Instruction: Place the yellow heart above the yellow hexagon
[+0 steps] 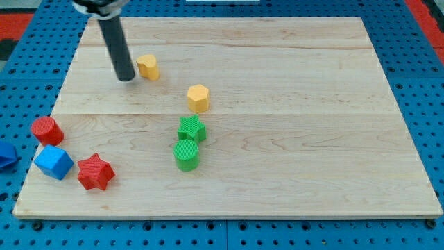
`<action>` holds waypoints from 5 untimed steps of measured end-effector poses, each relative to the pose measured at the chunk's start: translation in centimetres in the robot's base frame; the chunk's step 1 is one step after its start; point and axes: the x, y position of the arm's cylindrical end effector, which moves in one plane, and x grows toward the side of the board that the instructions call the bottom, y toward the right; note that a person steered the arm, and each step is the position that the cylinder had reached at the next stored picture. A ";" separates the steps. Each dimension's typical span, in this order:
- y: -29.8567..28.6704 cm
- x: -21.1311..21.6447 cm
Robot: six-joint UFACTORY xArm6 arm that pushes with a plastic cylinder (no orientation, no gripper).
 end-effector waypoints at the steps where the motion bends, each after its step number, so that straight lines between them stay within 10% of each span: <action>1: 0.0 -1.8; 5: 10.1 -2.2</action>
